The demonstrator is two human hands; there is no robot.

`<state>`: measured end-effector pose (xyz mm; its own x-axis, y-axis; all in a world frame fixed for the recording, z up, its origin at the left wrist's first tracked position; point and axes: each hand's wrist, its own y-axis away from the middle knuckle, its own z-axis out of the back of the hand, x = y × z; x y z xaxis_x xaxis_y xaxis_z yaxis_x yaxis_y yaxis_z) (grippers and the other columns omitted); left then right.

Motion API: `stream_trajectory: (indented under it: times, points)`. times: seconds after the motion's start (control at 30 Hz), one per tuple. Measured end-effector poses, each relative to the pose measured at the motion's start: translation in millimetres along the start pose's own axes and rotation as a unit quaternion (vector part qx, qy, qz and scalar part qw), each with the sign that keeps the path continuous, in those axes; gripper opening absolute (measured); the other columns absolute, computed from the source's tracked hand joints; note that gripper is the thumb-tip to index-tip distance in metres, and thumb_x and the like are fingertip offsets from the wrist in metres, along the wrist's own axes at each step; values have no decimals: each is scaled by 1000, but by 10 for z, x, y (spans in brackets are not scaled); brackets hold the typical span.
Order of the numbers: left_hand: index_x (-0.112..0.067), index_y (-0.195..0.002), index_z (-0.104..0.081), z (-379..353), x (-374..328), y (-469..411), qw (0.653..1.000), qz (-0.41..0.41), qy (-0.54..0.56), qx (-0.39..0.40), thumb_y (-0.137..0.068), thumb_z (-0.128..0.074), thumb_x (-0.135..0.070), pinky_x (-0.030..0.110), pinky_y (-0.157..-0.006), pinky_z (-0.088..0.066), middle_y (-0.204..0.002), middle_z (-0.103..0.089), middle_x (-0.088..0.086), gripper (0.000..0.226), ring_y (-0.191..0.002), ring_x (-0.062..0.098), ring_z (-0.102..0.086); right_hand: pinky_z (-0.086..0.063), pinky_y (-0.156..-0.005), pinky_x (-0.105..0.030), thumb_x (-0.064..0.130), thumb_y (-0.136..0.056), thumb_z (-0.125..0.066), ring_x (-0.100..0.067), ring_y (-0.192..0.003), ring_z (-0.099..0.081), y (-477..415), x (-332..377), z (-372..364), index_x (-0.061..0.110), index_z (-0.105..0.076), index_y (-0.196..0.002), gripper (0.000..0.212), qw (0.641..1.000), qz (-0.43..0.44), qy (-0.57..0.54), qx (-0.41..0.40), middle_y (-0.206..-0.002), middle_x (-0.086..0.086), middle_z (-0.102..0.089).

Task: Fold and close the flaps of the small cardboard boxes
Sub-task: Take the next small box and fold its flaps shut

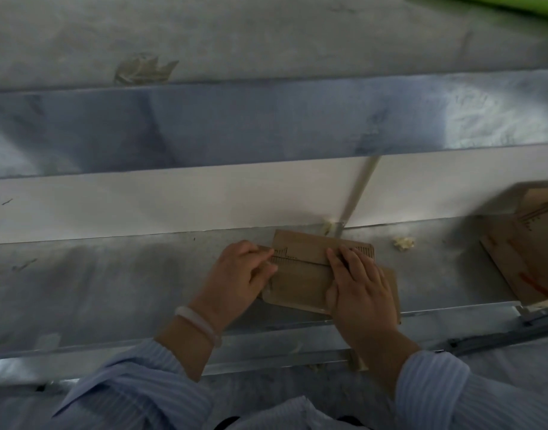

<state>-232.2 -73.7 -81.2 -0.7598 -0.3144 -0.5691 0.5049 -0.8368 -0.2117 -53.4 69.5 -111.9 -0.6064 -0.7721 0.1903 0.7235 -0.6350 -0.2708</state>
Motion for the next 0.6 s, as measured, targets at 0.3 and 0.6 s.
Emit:
stream_trajectory:
  times: [0.3,0.6]
  points:
    - [-26,-110,-64,27,59,101,970,177,158,44,-77,-77,-22,10,-73,-45,-96,-64,-15,36,-81,-3,-60,-37,-109,-45,34,-86,-36,-28,-126,-47,-5,2,3,16,-56,-134,55,1000,-3,8,3,-135,-9,-55]
    - [-27,-71,-64,20,-9,152,990,126,65,23,-77,-75,-20,18,-62,-48,-70,-62,-13,14,-66,2,-58,-38,-108,-46,33,-87,-36,-29,-125,-48,-3,1,-1,14,-58,-133,54,1000,4,1,-8,-133,-10,-56]
